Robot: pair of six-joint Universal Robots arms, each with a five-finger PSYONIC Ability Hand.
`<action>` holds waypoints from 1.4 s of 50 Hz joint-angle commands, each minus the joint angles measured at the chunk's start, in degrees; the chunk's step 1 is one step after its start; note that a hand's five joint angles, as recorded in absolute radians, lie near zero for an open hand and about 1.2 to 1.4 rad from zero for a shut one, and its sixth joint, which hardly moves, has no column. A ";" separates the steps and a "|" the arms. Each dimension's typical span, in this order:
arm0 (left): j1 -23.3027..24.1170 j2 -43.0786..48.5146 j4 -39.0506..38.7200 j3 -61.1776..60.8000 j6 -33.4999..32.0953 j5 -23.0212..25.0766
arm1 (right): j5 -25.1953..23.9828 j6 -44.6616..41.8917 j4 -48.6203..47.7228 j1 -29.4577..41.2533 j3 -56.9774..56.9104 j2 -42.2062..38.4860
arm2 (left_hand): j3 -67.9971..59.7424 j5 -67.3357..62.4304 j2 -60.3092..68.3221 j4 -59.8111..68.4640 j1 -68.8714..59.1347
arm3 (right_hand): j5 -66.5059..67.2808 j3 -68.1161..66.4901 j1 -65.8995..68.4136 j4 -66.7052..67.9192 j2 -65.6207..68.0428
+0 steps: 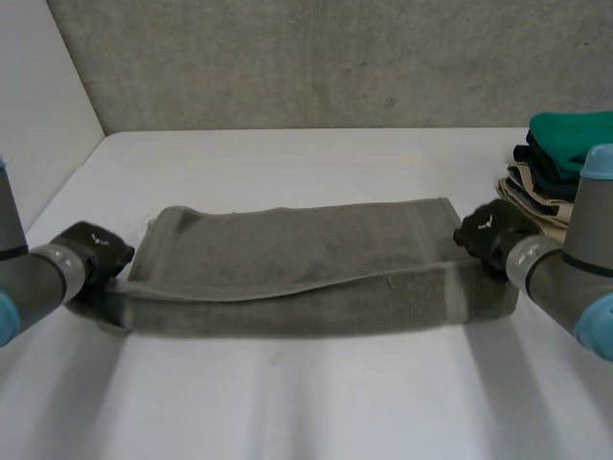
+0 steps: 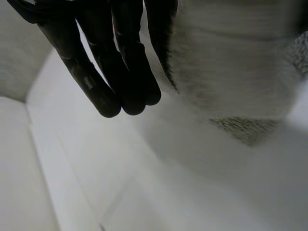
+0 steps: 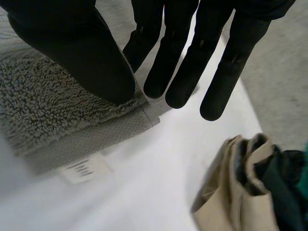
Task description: Fold the laundry.
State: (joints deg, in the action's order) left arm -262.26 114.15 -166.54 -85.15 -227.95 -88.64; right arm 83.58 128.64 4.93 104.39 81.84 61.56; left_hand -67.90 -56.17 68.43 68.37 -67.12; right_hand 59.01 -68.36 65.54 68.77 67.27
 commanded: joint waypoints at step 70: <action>-9.14 11.79 -18.91 4.47 4.18 15.51 | -1.57 11.63 -25.85 0.28 6.93 -2.68 | -12.10 -13.83 11.57 11.63 -12.88 | 10.99 -11.64 14.46 11.23 12.73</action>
State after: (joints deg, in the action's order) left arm -272.22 127.10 -188.18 -79.96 -224.45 -74.67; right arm 81.94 140.41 -21.75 104.42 88.91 58.73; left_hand -67.69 -56.70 68.28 68.29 -66.77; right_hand 59.02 -68.36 65.54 68.80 67.27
